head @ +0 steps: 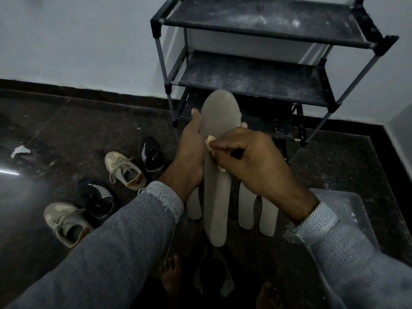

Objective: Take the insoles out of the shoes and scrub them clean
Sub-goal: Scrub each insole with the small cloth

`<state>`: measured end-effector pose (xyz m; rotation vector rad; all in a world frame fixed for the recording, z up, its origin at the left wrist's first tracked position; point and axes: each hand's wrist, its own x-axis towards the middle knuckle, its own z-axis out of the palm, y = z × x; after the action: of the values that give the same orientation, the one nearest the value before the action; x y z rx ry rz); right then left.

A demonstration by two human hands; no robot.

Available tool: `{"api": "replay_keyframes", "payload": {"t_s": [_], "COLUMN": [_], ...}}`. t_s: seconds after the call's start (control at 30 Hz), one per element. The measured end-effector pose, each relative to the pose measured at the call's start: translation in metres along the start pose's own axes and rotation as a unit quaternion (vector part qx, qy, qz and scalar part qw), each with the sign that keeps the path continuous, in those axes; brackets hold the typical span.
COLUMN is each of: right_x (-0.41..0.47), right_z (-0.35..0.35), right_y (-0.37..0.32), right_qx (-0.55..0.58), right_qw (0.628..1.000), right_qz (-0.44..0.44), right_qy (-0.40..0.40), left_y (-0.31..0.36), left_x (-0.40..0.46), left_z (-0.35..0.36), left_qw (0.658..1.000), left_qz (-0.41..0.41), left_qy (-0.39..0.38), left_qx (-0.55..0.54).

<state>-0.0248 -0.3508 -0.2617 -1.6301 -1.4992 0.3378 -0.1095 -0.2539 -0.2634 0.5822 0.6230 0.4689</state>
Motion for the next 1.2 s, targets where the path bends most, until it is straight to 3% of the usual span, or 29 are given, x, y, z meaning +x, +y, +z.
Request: {"api": "replay_keyframes", "payload": {"t_s": [0.23,0.4,0.5,0.63,0.83,1.2], "right_x": [0.005,-0.003,-0.003,-0.003,0.001,-0.002], "right_z": [-0.019,0.002,-0.004,-0.015,-0.028,-0.017], "right_y": [0.02,0.0,-0.007,-0.004,0.007,0.004], "right_qx": [-0.083,0.049,0.17,0.21,0.311,0.442], "right_qw": [0.989,0.998,0.982,0.97,0.906,0.807], "right_qz": [0.032,0.028,0.061,0.121,0.28,0.392], "right_qy": [0.12,0.012,-0.06,-0.036,0.066,-0.012], "left_y": [-0.002,0.0,0.004,0.006,0.012,0.01], "left_x": [-0.001,0.001,0.001,0.0,0.005,0.01], "left_z": [0.003,0.0,-0.003,0.001,-0.008,-0.01], "left_qw": [0.999,0.999,0.998,0.996,0.993,0.991], "left_qz": [0.032,0.013,0.028,0.038,0.07,0.073], "left_qy": [-0.019,-0.026,-0.045,-0.074,-0.084,-0.115], "left_qx": [0.025,-0.02,-0.028,-0.028,-0.045,-0.016]}}
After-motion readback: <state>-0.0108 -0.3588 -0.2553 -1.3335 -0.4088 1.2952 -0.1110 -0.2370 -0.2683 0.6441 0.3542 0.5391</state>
